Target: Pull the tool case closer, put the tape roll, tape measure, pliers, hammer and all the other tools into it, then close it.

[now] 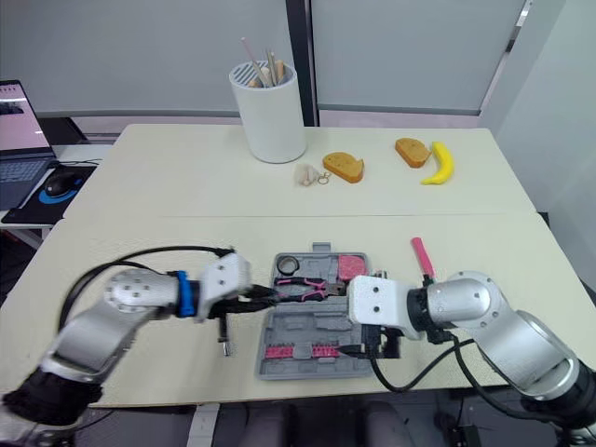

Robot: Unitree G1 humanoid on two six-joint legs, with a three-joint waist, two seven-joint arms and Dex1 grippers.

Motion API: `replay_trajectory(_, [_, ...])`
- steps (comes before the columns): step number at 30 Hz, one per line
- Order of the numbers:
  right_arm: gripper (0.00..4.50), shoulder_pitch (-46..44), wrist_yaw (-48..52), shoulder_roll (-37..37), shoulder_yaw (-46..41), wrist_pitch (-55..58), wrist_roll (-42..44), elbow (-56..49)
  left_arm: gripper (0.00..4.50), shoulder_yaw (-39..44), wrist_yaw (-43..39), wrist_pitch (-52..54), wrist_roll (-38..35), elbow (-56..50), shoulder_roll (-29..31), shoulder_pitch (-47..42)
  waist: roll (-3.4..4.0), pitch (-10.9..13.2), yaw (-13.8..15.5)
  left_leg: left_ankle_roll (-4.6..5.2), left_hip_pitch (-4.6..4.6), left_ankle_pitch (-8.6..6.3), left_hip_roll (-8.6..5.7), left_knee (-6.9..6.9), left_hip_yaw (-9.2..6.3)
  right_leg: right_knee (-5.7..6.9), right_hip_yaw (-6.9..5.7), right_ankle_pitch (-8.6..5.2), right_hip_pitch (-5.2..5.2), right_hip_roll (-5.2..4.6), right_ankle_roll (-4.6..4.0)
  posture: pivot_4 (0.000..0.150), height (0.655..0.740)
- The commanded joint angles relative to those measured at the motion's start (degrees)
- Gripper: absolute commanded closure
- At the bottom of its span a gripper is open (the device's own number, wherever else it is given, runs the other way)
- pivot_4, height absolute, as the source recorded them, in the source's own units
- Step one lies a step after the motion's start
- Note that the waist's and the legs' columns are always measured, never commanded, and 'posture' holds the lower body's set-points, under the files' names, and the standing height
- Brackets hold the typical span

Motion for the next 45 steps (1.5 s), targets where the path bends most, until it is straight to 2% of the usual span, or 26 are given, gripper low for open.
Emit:
replay_trajectory(1, [0.00, 1.0, -0.4, -2.0, -1.9, -0.2, -0.4, -2.2, 4.33, -3.8, 1.5, -1.6, 5.0, 1.3, -2.1, -2.2, 0.00, 0.0, -0.1, 0.00, 0.00, 0.00, -0.01, 0.01, -0.01, 0.00, -0.01, 0.00, 0.00, 0.05, 0.00, 0.150, 0.7400])
replay_trajectory(5, [0.00, 2.0, -1.4, -2.6, -2.2, 0.2, -0.2, -2.6, 4.33, -6.5, 2.4, -1.7, 8.3, 3.2, -5.0, -3.3, 0.00, 0.0, 0.0, 0.00, -0.01, 0.00, 0.00, 0.05, -0.06, -0.01, -0.01, -0.05, 0.00, 0.45, 0.08, 0.150, 0.7400])
replay_trajectory(14, [0.00, 3.0, -2.6, -2.6, -2.1, 1.1, 0.5, -3.9, 4.33, -9.1, 3.2, -10.3, 15.1, 10.7, -6.8, -4.8, 0.00, 0.0, 0.2, 0.00, -0.11, 0.00, 0.04, 0.17, -0.12, -0.02, -0.02, 0.01, 0.00, 0.47, 0.03, 0.150, 0.7400])
replay_trajectory(33, [0.00, 2.7, -3.1, -2.2, -2.0, 1.4, 0.8, -3.7, 4.33, -8.5, 0.2, -9.8, 16.8, 11.9, -8.0, -5.7, 0.01, 0.0, 0.2, 0.00, -0.14, 0.00, 0.03, 0.22, -0.14, -0.01, -0.04, 0.03, 0.00, 0.46, 0.03, 0.150, 0.7400])
replay_trajectory(39, [0.00, 2.8, -3.2, -2.1, -2.0, 1.5, 0.9, -3.8, 4.33, -7.3, -0.3, -4.8, 14.9, 9.0, -8.9, -5.6, 0.01, 0.0, 0.2, 0.00, -0.14, 0.00, 0.03, 0.24, -0.14, 0.01, -0.03, 0.03, 0.00, 0.47, 0.03, 0.150, 0.7400])
replay_trajectory(40, [0.00, 2.8, -3.3, -2.0, -2.0, 1.6, 1.0, -3.9, 3.60, -7.2, -0.2, -4.1, 14.9, 8.4, -9.1, -5.9, 0.01, 0.0, 0.2, 0.00, -0.14, 0.00, 0.03, 0.24, -0.14, 0.01, -0.04, 0.03, 0.00, 0.47, 0.03, 0.150, 0.7400])
replay_trajectory(45, [0.00, 3.1, -3.8, -1.8, -1.9, 1.9, 1.2, -4.4, 2.10, -6.4, -0.2, -1.9, 14.5, 5.4, -8.8, -5.8, 0.01, 0.0, 0.1, 0.00, -0.15, 0.00, 0.03, 0.25, -0.15, 0.01, -0.03, 0.03, 0.01, 0.47, 0.03, 0.150, 0.7400])
